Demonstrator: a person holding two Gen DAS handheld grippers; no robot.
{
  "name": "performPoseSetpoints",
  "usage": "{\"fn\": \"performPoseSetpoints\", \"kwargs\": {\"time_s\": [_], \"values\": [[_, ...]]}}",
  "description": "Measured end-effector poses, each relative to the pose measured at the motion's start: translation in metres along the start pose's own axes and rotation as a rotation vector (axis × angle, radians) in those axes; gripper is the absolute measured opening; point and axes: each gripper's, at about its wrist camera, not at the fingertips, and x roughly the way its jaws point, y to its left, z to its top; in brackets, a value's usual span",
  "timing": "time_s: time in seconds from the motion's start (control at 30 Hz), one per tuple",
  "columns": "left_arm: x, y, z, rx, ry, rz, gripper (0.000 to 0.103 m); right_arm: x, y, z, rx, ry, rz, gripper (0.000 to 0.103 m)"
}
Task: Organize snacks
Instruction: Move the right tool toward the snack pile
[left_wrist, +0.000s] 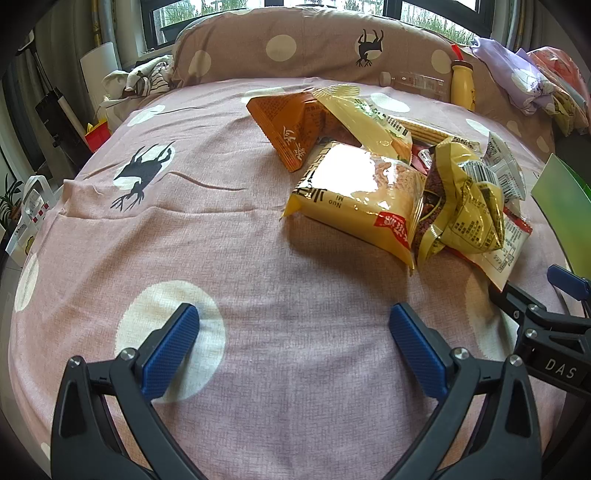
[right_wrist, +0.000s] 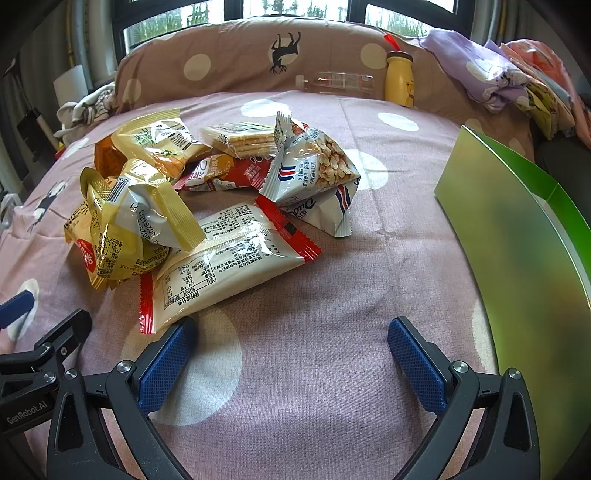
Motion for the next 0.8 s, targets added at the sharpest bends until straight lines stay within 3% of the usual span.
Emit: {"fn": "performPoseSetpoints", "kwargs": {"time_s": [0.8], "values": [[0.0000,0.0005,-0.0008,0.005,-0.001,0.007,0.103,0.0066,0.0033,0.0001,-0.002,0.015,-0.016,0.103]]}}
